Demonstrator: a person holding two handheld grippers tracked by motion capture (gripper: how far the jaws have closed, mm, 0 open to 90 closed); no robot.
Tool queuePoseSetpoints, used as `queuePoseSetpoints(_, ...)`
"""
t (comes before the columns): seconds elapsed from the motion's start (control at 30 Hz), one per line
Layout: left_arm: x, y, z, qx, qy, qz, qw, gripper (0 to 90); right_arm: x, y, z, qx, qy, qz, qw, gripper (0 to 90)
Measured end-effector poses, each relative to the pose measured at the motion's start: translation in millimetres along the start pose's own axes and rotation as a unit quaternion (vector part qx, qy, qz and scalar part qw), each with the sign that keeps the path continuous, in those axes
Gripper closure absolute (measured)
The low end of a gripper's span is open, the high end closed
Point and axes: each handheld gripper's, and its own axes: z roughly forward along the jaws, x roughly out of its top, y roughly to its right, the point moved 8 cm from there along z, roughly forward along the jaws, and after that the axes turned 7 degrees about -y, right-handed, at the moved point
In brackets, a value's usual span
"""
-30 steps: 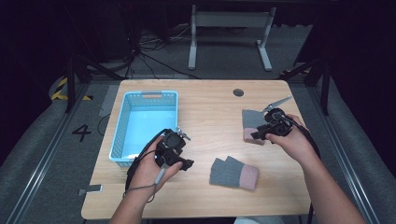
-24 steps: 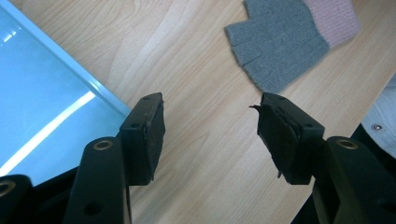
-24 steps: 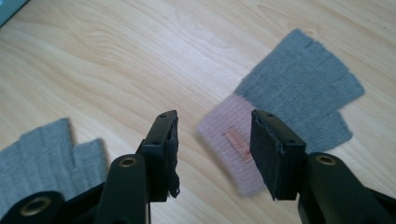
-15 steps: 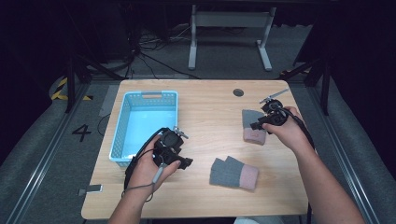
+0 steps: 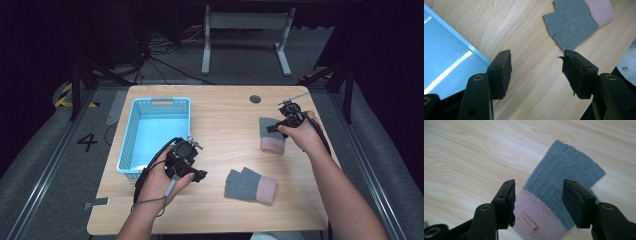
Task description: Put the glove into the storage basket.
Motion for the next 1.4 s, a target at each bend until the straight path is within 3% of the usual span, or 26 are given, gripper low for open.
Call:
queuePoseSetpoints(0.23, 0.5, 1.0, 1.4, 0.001, -0.002, 0.001, 1.0, 40.9, -2.4, 14.9, 21.6, -0.023, -0.026, 0.033, 0.9989, 43.4)
queuePoseSetpoints(0.4, 0.1, 0.8, 2.1, 0.001, -0.004, 0.001, 1.0, 40.8, -6.9, 22.0, 32.1, -0.026, -0.035, 0.051, 0.9977, 42.5)
queuePoseSetpoints(0.93, -0.2, 1.1, 3.5, 0.001, -0.01, 0.004, 0.9999, 40.6, -7.0, 27.9, 46.8, -0.035, -0.033, 0.077, 0.9959, 41.6)
queuePoseSetpoints(1.4, -0.5, 1.7, 4.4, -0.001, -0.012, 0.002, 0.9999, 40.3, -6.1, 23.7, 54.4, -0.076, -0.026, 0.048, 0.9956, 42.1)
